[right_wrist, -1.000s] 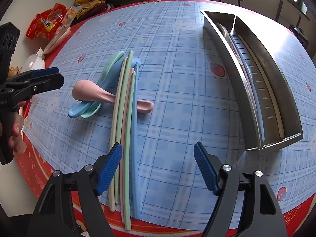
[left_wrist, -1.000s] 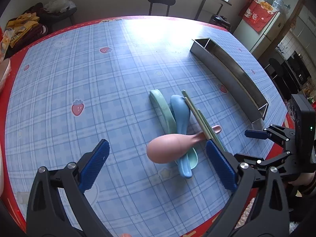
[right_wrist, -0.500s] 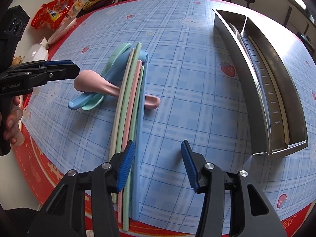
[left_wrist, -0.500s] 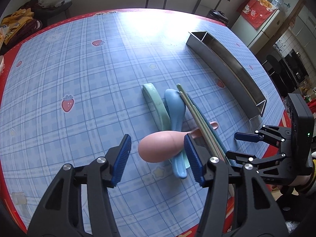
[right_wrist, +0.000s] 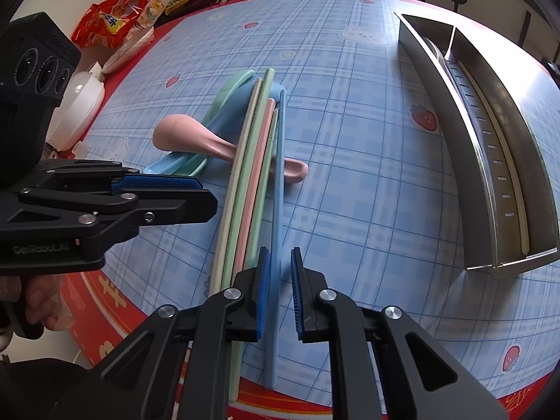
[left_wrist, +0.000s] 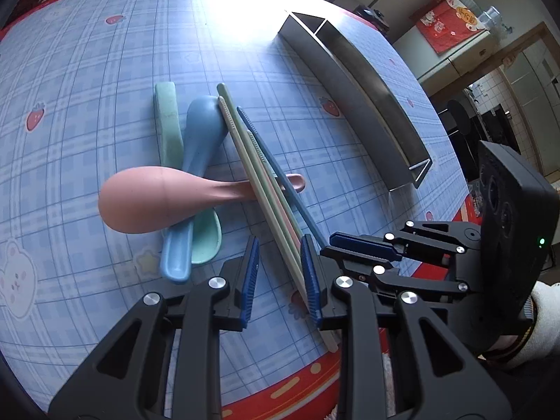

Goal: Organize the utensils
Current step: 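Grasp the beige chopstick with the left tool while the right tool grasps the light blue chopstick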

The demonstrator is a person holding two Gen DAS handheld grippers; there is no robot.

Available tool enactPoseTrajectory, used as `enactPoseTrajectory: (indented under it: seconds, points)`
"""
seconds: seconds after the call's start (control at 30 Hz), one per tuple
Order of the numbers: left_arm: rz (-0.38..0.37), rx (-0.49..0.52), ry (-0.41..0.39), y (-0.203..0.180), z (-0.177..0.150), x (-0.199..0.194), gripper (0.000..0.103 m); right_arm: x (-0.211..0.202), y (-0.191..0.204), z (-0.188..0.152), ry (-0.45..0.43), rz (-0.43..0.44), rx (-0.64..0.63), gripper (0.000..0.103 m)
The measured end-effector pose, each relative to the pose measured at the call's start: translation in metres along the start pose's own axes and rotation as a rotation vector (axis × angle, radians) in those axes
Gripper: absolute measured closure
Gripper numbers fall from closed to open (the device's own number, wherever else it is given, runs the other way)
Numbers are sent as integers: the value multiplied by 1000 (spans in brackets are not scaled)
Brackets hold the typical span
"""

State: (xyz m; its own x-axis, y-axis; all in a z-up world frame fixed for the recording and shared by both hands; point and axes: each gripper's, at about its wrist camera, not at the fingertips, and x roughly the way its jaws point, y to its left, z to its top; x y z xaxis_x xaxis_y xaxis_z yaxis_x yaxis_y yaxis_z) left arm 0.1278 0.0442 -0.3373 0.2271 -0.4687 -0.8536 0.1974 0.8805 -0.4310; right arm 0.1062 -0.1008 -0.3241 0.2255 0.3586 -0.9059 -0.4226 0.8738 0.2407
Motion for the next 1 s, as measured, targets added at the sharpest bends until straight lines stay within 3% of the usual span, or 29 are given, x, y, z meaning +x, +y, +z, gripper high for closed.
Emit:
enactPoseTrajectory:
  seconds: [0.2, 0.27, 0.47, 0.73, 1.0]
  points:
    - [23, -53, -10, -1, 9, 12, 76, -1, -8, -5, 0, 8, 25, 95]
    - [28, -90, -21, 3, 10, 14, 83, -1, -9, -7, -1, 11, 26, 95]
    - [-12, -195, -33, 11, 4, 20, 85, -3, -13, -9, -3, 17, 27, 95]
    - [-46, -231, -23, 11, -7, 26, 85, -3, -14, -10, -3, 15, 25, 95]
    - [-76, -228, -53, 14, -12, 18, 92, -3, -14, -10, -3, 15, 26, 95]
